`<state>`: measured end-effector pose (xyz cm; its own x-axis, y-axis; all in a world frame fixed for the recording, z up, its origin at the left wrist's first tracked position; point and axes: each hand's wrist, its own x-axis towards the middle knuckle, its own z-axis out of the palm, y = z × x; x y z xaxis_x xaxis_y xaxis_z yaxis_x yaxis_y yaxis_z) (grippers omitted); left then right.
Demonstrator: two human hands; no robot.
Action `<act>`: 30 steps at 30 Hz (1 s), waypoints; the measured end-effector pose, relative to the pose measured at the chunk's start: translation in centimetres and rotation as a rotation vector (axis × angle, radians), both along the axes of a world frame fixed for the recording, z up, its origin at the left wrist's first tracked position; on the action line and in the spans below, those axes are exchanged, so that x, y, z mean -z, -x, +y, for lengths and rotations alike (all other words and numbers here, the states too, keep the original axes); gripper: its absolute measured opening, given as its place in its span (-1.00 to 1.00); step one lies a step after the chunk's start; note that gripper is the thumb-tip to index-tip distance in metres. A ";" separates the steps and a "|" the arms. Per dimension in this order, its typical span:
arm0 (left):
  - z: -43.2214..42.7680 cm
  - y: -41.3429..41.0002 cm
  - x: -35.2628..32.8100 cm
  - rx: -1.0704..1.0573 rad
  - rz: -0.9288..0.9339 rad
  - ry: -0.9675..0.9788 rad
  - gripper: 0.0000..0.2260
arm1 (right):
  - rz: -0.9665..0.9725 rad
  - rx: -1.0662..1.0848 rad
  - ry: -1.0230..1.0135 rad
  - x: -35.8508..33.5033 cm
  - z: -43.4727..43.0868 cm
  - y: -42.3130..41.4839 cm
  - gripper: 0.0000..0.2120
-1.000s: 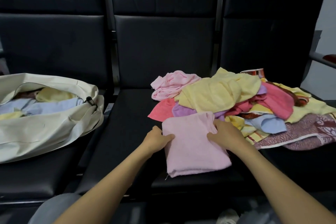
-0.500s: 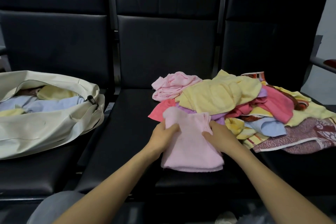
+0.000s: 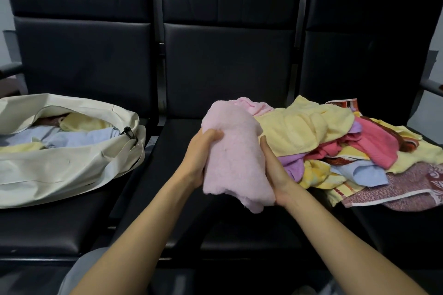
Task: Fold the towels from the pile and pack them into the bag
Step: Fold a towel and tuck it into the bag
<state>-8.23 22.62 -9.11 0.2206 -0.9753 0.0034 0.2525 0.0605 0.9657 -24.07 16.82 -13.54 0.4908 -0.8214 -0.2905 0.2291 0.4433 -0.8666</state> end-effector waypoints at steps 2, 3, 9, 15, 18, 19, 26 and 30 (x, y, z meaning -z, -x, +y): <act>-0.2 -1.1 -0.1 -0.027 -0.024 -0.032 -0.89 | -0.110 -0.016 -0.044 -0.3 -0.2 0.0 -0.46; -0.2 -1.6 -0.2 -0.035 -0.044 -0.057 -0.91 | -0.127 -0.017 -0.030 -0.2 -0.7 0.2 -0.35; -0.8 -5.6 1.6 -0.184 -0.232 -0.144 -0.52 | -0.152 -0.140 0.203 -1.6 -1.3 1.1 -0.33; 0.6 -6.7 0.8 -0.015 -0.413 0.063 -0.87 | -0.184 -0.241 0.188 -2.0 -1.5 0.8 -0.45; 1.3 -7.0 0.4 0.028 -0.503 0.055 -0.84 | -0.133 -0.241 0.259 -2.3 -1.3 0.5 -0.50; 1.4 -7.2 0.4 0.043 -0.527 0.053 -0.84 | -0.103 -0.236 0.301 -2.3 -1.3 0.3 -0.52; 2.0 -8.3 1.1 0.070 -0.879 0.048 -0.33 | 0.314 -0.108 0.795 -1.7 -1.5 -0.7 -0.59; 1.5 -8.8 2.2 -0.101 -1.076 0.079 -0.33 | 0.630 -0.036 1.007 -1.4 -1.3 -1.9 -0.52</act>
